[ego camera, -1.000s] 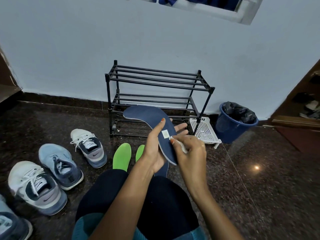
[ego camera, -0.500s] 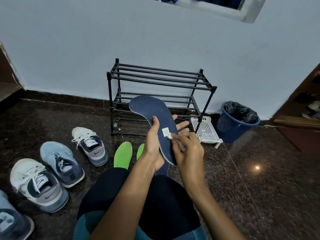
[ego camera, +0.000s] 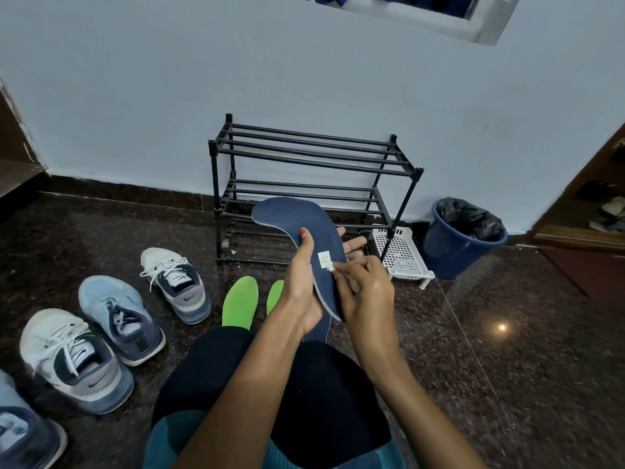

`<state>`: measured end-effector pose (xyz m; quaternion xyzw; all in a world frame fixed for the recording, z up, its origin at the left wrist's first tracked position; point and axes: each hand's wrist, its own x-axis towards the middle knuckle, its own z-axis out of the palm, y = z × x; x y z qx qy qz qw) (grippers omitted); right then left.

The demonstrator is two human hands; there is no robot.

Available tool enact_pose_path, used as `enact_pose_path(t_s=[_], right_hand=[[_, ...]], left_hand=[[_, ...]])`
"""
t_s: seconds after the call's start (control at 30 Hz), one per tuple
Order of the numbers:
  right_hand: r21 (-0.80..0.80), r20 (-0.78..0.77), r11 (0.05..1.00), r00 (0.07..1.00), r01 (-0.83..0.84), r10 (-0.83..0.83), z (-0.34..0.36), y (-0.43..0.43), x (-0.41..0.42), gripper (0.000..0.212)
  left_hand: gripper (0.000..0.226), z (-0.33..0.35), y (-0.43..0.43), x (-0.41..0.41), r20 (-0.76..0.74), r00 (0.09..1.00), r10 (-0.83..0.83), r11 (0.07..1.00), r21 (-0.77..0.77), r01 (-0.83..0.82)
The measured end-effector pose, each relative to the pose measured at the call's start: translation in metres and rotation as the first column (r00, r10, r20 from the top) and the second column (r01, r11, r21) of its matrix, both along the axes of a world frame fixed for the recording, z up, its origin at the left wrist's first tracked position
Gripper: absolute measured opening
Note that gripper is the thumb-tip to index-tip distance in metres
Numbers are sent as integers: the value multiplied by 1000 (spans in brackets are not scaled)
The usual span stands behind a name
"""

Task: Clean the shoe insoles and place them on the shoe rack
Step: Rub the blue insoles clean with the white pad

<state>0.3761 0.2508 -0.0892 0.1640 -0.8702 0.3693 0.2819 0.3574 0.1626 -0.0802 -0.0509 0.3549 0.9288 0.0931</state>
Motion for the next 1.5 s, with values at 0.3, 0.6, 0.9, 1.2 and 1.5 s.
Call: enact_pose_path(t_s=[0.3,0.6,0.9,1.2,1.5], right_hand=[[-78,42,992,993,-104,107,-3,-3,15,18],[-36,-1,999,1000,31,-31,6,-3,-12,12],[-83,42,996,998,-43,46,-4,-5,4,14],[-50,30,999,999,16,-15,7,-7,-12,15],[-79,51,997,999,5,-1,-11,-2,8,15]], left_hand=[[40,0,-2,-2,17,998,54,997,62,-55],[29,1,2,1,47,991,123,992,18,-124],[33,13,3,8,54,980,191,979,61,-194],[25,9,2,5,47,979,197,975,97,-200],[29,11,0,5,36,976,213,974,70,-215]])
